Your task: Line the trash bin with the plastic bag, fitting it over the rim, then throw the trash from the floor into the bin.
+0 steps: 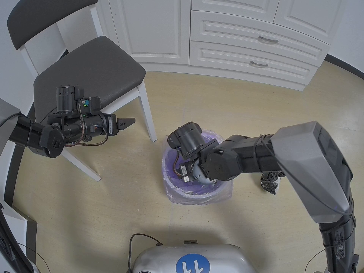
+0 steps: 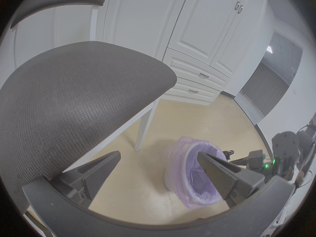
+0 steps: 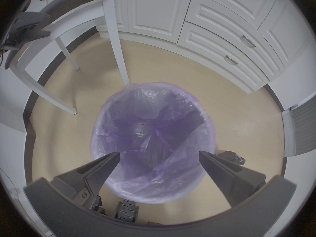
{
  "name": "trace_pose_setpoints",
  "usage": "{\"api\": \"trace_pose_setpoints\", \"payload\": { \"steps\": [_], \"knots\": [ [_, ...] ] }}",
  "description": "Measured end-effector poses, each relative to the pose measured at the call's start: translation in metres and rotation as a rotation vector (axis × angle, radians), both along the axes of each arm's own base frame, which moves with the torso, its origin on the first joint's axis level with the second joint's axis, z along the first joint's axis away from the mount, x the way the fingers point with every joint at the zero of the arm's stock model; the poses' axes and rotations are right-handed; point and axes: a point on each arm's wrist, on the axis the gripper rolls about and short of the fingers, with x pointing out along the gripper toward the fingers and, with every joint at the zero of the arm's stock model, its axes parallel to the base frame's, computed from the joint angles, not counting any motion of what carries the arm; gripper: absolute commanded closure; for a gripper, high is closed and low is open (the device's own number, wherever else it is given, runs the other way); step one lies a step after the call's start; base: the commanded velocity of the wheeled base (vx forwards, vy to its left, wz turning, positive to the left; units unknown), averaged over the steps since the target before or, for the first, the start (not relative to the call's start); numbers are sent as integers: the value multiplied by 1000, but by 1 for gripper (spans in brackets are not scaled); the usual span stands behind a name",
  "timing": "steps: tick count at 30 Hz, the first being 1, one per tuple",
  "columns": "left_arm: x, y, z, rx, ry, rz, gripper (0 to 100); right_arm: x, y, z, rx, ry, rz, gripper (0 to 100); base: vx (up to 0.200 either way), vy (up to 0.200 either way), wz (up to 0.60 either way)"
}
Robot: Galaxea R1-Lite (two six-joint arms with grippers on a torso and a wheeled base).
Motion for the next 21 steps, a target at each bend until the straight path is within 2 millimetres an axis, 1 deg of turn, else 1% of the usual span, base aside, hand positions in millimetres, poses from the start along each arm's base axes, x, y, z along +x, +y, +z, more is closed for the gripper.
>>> {"api": "trace_pose_setpoints", "payload": {
  "steps": [2,6,9,12,16,21],
  "knots": [
    [0,0,0,0,-1,0,0,2,5,-4,16,5,10,0,0,0,0],
    [0,0,0,0,-1,0,0,15,9,-11,43,3,13,0,0,0,0],
    [0,0,-1,0,-1,0,0,21,14,-19,44,10,36,0,0,0,0],
    [0,0,-1,0,-1,1,0,29,13,-33,-8,28,74,0,0,0,0],
    [0,1,-1,1,-2,1,0,36,10,-45,-56,34,102,0,0,0,0],
    [0,1,-1,2,-2,1,0,51,1,-50,-75,-4,107,0,0,0,0]
  ]
}}
